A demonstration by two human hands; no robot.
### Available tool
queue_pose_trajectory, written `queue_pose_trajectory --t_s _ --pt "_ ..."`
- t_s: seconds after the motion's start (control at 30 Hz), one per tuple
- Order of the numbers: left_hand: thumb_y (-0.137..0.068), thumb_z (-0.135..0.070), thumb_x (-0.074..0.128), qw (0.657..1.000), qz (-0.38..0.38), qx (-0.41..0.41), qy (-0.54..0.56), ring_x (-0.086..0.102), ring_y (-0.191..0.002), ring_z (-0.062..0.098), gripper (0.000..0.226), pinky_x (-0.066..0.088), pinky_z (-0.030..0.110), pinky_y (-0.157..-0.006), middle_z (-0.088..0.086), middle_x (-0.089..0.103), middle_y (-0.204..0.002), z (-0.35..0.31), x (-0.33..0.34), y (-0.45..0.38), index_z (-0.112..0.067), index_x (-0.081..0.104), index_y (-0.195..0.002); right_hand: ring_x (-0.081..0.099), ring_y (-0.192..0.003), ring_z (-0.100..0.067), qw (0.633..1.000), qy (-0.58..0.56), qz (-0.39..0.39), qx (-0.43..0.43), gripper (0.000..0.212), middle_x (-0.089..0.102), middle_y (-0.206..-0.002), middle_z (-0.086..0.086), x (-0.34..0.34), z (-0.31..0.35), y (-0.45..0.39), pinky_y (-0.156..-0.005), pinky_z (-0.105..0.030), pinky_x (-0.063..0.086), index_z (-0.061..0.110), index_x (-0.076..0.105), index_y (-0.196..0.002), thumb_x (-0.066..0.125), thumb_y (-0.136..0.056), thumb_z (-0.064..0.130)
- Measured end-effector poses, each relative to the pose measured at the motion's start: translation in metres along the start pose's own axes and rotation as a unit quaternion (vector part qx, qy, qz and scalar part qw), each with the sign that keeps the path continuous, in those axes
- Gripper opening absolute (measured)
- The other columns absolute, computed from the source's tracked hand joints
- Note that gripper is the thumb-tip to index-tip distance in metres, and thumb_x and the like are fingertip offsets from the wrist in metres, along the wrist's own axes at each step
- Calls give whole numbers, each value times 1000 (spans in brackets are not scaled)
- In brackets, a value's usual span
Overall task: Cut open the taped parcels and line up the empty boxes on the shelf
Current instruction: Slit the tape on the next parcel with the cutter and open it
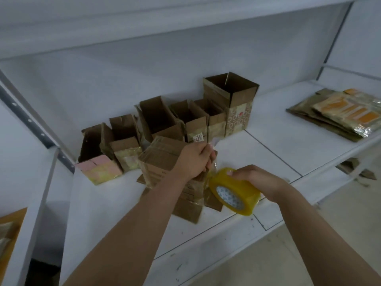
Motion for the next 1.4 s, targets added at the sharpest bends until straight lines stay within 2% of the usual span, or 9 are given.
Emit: queue_pose_trajectory --t_s 0.2,0.4,0.57,0.7,0.83,1.03,1.2,1.3,1.4 --pt "-106 -23 38 1000 -18 17 16 46 -42 6 39 40 14 -50 0 56 -53 10 -2 -3 -4 59 -79 66 -100 -23 999 5 17 -26 61 65 -113 1 -8 5 2 -87 -38 57 33 60 -118 74 -62 53" --pt "-105 -28 39 1000 -7 23 11 47 -44 6 38 41 17 -51 -5 55 -51 11 -3 -5 -13 59 -76 56 -106 -21 988 157 -2 -2 42 53 -122 -1 -21 4 3 -93 -33 48 28 54 -125 65 -90 47" --pt "-103 -27 46 993 114 -4 38 50 -59 6 37 41 18 -63 -6 54 -61 6 -7 3 -13 59 -71 61 -101 -16 989 143 3 -34 26 63 -118 2 -21 7 4 -94 -31 49 33 67 -116 55 -96 46" --pt "-100 -32 49 967 197 6 -161 52 -69 6 37 39 24 -69 -4 57 -74 -15 -8 6 -15 65 -72 61 -99 -17 992 118 -16 -36 23 66 -107 3 -21 5 2 -91 -29 48 29 74 -111 54 -99 34" --pt "-101 -30 44 914 211 33 -346 50 -67 17 41 37 32 -61 -1 49 -64 -29 5 1 -19 57 -63 59 -103 -20 992 113 -42 -36 20 65 -103 4 -18 5 -2 -99 -35 47 28 76 -102 56 -97 31" --pt "-101 -23 40 839 176 14 -514 55 -94 26 29 38 30 -68 11 58 -113 -33 34 -1 -9 63 -108 59 -112 -21 983 160 -90 -16 26 66 -119 4 -7 4 -4 -102 -39 46 33 74 -110 54 -94 39" --pt "-107 -25 30 884 158 37 -438 54 -108 26 36 43 34 -85 10 54 -120 -34 20 5 -9 60 -118 59 -111 -22 984 145 -102 -4 25 66 -120 3 -12 3 -3 -100 -41 48 34 73 -110 56 -92 39" --pt "-106 -28 29 927 74 29 -368 58 -91 22 36 44 34 -78 8 58 -104 -24 7 4 -11 60 -101 58 -114 -21 983 156 -100 -9 26 65 -123 6 -12 3 -3 -100 -38 47 36 73 -109 54 -92 35" --pt "-106 -34 32 937 6 1 -349 58 -86 22 35 41 32 -72 8 58 -102 -15 9 3 -10 57 -103 57 -115 -21 982 162 -99 -8 28 64 -125 7 -12 5 -3 -101 -38 47 36 73 -111 52 -93 35"
Point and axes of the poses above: each hand's wrist, its own y-axis away from the middle knuckle, its own x-axis out of the palm, z = x × y, the point moved 4 cm from there along -y, towards the middle knuckle
